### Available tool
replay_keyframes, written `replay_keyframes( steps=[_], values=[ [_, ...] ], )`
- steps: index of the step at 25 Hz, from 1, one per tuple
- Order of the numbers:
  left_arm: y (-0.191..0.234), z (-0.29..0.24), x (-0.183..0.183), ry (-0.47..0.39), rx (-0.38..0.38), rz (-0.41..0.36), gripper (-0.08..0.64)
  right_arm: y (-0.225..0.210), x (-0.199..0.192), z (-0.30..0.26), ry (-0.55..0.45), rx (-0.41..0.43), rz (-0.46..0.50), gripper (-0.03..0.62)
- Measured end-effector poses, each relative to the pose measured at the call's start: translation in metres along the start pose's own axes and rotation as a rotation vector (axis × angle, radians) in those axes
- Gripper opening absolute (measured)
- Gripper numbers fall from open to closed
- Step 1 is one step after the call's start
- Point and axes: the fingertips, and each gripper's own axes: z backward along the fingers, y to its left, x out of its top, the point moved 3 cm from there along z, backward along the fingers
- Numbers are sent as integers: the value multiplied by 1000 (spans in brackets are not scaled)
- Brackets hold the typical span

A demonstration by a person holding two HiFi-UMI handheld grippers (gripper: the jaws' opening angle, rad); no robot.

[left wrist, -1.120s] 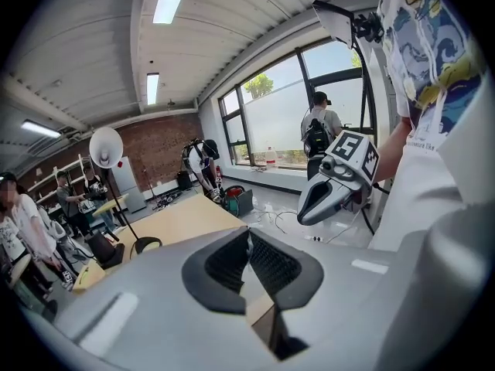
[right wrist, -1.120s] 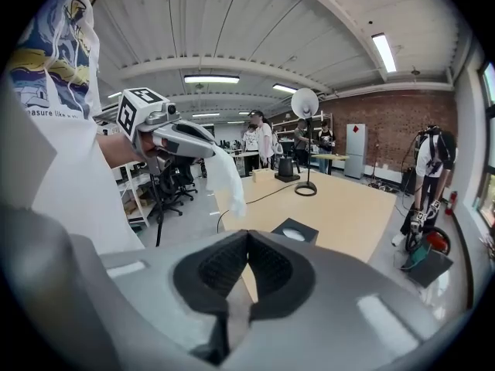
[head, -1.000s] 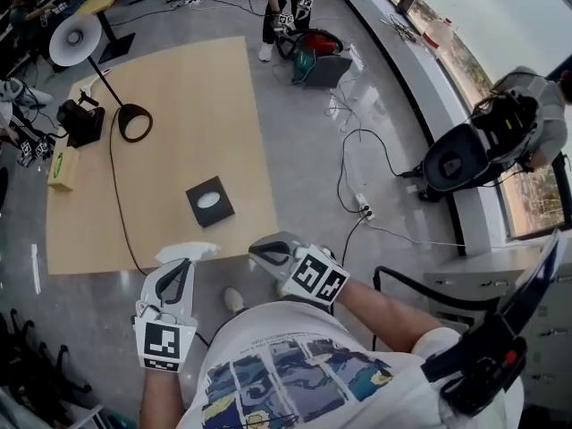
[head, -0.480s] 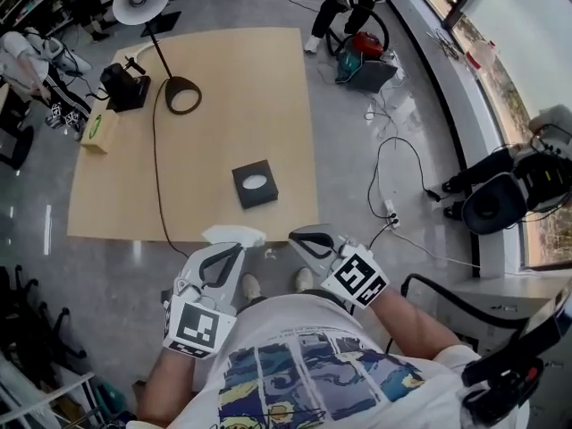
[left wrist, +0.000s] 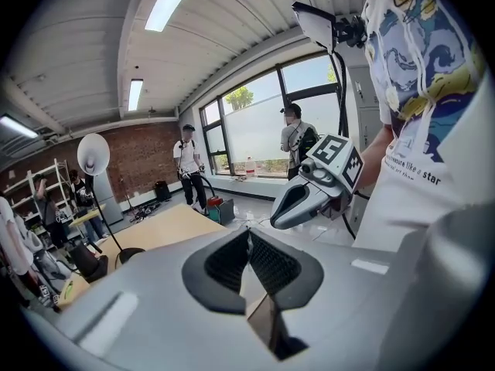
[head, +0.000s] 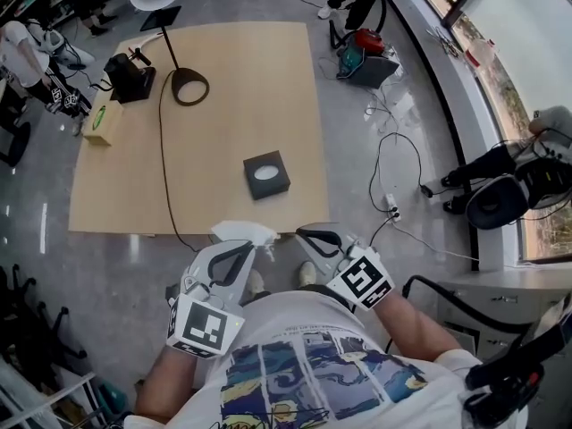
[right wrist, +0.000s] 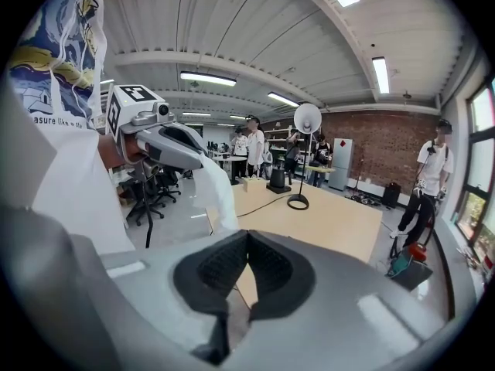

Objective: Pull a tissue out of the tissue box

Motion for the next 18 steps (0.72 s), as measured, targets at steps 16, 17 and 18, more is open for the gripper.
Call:
replay_keyframes(
  steps=[16,17,18],
  values=[
    [13,25,-31,-28,-50,-24,8,43,-2,-18,1,-81,-41,3],
    [13,25,-31,-28,-53,-25,8,44,-2,-17,3,-83,-42,3],
    [14,25,-32,-29,-55,-26,8,44,-3,-17,5,-85,-43,3]
  ],
)
